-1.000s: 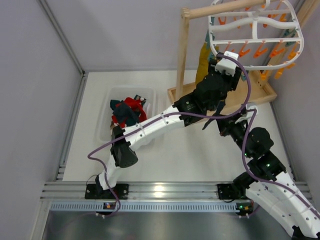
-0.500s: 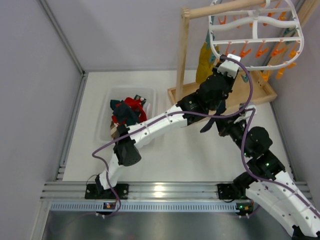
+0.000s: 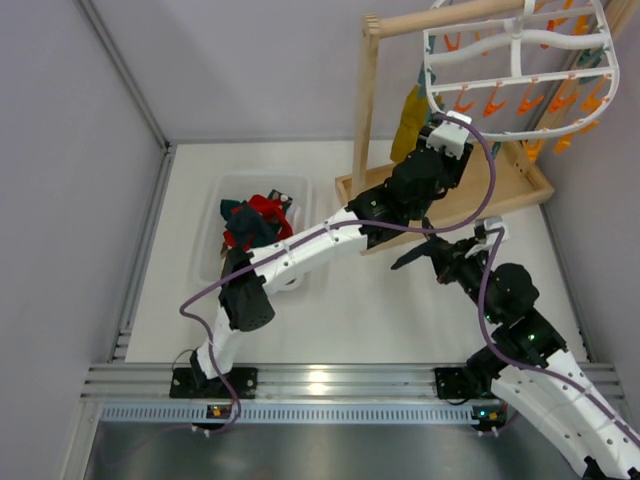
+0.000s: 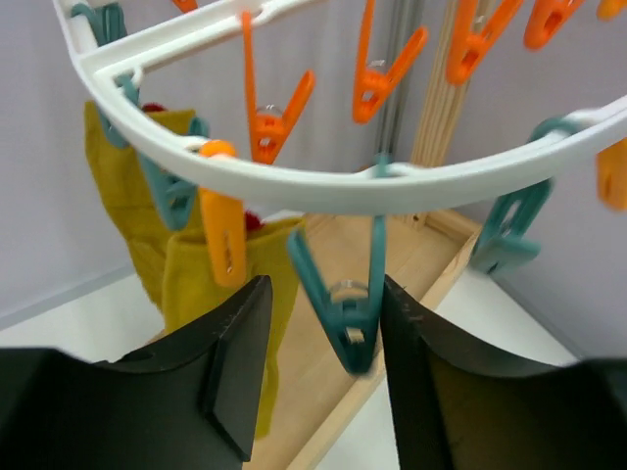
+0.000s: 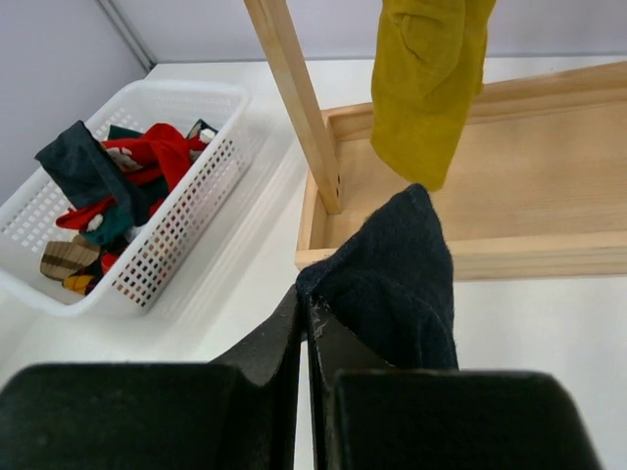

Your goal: Remove the socks clipped to the hanger

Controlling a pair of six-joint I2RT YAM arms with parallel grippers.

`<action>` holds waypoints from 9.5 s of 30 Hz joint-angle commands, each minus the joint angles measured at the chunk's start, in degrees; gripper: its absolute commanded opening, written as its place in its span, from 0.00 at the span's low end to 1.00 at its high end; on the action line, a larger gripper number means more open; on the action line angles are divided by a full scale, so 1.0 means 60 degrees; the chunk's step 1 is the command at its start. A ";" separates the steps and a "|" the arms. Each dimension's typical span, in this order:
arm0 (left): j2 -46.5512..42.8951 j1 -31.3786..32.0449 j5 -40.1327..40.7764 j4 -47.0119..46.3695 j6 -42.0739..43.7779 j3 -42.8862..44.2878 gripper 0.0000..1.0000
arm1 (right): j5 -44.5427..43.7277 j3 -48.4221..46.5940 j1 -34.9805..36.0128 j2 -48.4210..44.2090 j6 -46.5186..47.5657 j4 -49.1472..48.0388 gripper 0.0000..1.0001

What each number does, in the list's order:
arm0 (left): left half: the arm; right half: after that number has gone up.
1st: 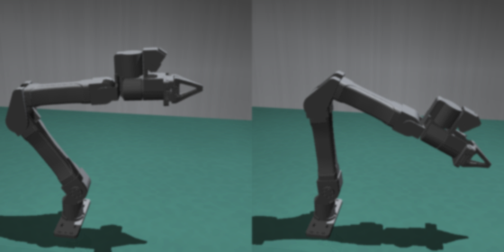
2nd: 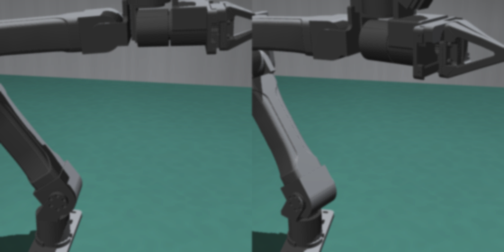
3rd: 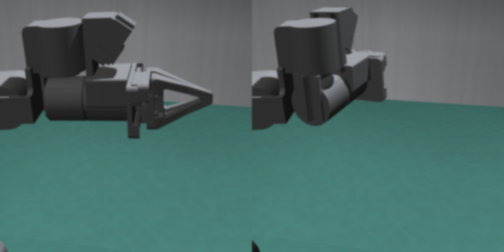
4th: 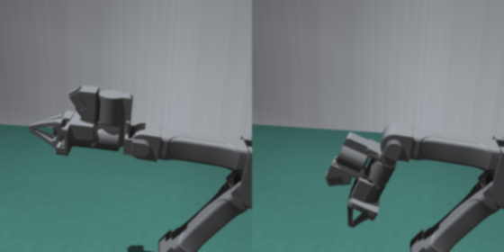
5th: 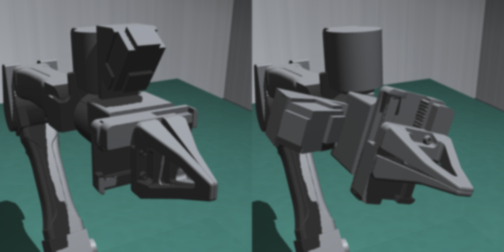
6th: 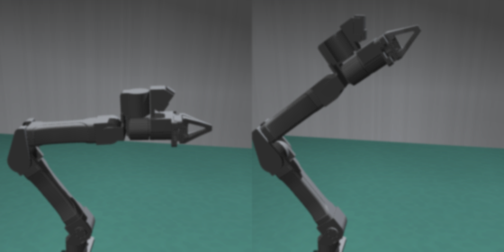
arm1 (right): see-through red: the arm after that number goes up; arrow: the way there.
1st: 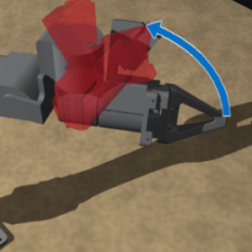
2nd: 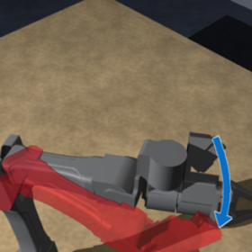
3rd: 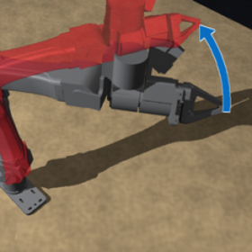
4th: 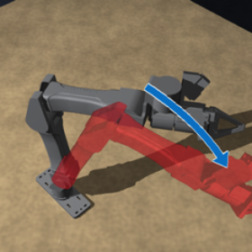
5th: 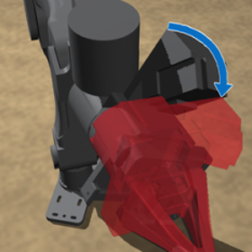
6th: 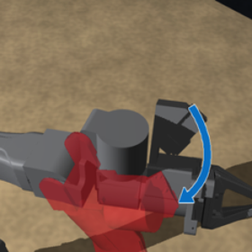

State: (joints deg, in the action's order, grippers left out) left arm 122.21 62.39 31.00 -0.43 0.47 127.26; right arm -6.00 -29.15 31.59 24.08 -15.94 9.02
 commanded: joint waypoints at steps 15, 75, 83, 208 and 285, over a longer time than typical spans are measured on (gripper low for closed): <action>-0.6332 -0.0042 0.2547 -0.0048 -0.0502 -0.6528 0.99 | 0.0953 -0.0210 -0.0051 0.0688 -0.0433 -0.0753 0.00; -1.3470 -0.0511 0.3993 0.7761 -0.4152 -0.9565 0.99 | -0.1774 -0.4756 0.4402 0.7933 0.0110 -0.1757 0.99; -1.3235 -0.0525 0.2142 0.7732 -0.3550 -1.0414 0.99 | -0.4975 -0.3141 0.3628 0.4764 -0.1326 0.1275 1.00; -0.2289 -0.1771 -0.7089 -0.1365 -0.4635 -0.3510 0.96 | 0.1675 -0.0328 -0.1428 -0.1171 -0.1078 0.1222 0.00; -1.5872 -0.3763 0.0531 0.7000 -0.3843 -1.2949 0.99 | -0.2119 -0.4064 0.2001 0.6434 0.0431 -0.0464 0.99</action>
State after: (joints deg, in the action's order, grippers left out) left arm 25.52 40.16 35.33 44.51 -23.75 49.91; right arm -10.90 -56.25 46.22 66.94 -10.96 10.26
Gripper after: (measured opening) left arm 0.990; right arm 0.993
